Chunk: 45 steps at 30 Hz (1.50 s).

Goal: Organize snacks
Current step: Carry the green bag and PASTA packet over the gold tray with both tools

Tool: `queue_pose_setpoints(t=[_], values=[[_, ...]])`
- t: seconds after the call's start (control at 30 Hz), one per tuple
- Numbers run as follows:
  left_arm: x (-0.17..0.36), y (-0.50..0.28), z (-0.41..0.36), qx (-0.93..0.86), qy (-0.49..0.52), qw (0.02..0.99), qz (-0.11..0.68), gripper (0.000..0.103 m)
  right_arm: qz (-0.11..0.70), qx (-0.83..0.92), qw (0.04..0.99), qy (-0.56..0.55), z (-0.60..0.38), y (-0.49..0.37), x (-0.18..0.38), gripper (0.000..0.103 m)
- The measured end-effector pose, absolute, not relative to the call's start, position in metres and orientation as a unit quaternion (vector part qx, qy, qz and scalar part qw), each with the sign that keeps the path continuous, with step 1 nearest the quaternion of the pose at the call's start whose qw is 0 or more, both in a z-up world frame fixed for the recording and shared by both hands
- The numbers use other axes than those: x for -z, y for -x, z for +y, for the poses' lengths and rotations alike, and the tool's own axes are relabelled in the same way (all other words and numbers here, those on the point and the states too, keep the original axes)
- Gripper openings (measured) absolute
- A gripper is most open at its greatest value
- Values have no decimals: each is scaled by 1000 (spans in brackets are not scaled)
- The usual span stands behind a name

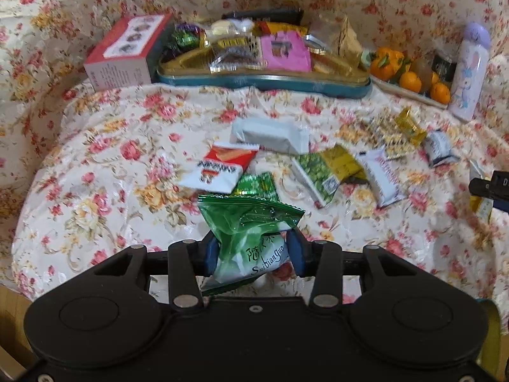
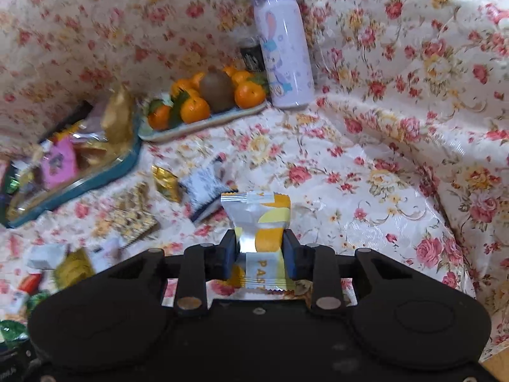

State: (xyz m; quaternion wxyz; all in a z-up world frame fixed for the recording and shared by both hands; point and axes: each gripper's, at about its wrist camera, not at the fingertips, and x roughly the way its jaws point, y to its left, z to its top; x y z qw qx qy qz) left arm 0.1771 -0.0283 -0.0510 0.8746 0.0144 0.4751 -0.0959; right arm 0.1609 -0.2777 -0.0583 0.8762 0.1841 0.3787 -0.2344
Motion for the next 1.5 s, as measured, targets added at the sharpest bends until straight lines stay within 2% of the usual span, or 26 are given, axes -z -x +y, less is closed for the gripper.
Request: queue_pose_setpoints(t=[0.27, 0.57, 1.0, 1.5], values=[[15, -146, -24, 103, -14, 884, 456, 51, 348, 176, 902, -188, -255, -124, 17, 32], [2, -95, -20, 98, -26, 881, 462, 51, 339, 119, 916, -179, -227, -54, -9, 32], [2, -18, -17, 103, -39, 869, 482, 51, 354, 59, 918, -168, -192, 46, -13, 32], [23, 0, -13, 86, -37, 843, 530, 51, 433, 9, 885, -173, -178, 72, 3, 32]])
